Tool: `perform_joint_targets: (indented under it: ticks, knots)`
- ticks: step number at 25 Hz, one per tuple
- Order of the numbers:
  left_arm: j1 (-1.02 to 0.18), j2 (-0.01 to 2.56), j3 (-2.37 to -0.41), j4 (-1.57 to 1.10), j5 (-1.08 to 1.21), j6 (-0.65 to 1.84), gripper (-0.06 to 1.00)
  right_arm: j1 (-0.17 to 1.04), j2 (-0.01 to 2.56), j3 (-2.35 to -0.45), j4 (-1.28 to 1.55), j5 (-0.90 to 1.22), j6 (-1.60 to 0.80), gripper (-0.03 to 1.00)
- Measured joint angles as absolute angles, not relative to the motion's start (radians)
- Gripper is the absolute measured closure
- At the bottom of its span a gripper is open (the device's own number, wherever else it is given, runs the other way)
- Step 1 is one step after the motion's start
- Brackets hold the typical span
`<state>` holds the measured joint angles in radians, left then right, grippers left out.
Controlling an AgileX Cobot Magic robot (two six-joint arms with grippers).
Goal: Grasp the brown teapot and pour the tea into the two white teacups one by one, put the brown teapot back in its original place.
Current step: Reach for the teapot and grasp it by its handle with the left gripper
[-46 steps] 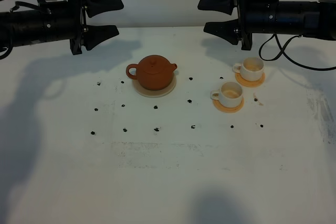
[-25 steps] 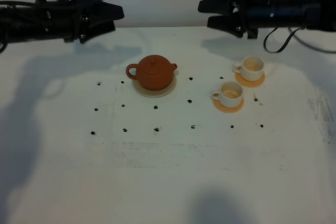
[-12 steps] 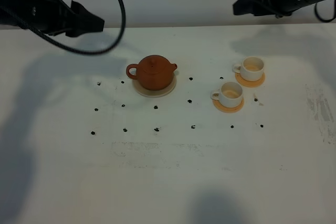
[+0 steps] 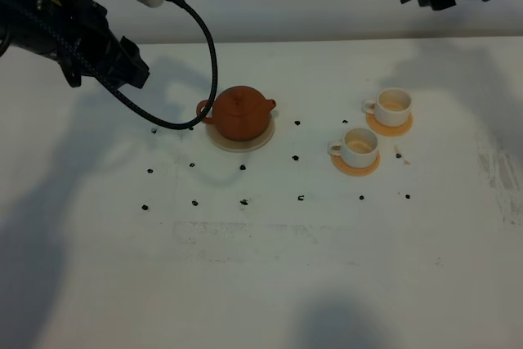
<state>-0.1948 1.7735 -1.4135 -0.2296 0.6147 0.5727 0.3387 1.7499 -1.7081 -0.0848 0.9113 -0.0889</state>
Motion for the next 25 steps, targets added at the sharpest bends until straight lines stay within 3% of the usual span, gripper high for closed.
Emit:
perform_joint_targets:
  ticks: [10, 25]
  knots:
    - [-0.194, 1.774, -1.414, -0.227, 0.615, 0.566, 0.43, 0.411, 1.410, -1.663, -0.116, 0.983, -0.045, 0.43]
    - [-0.194, 1.847, -1.414, -0.148, 0.616, 0.602, 0.43, 0.411, 0.673, -1.122, -0.170, 1.036, 0.068, 0.43]
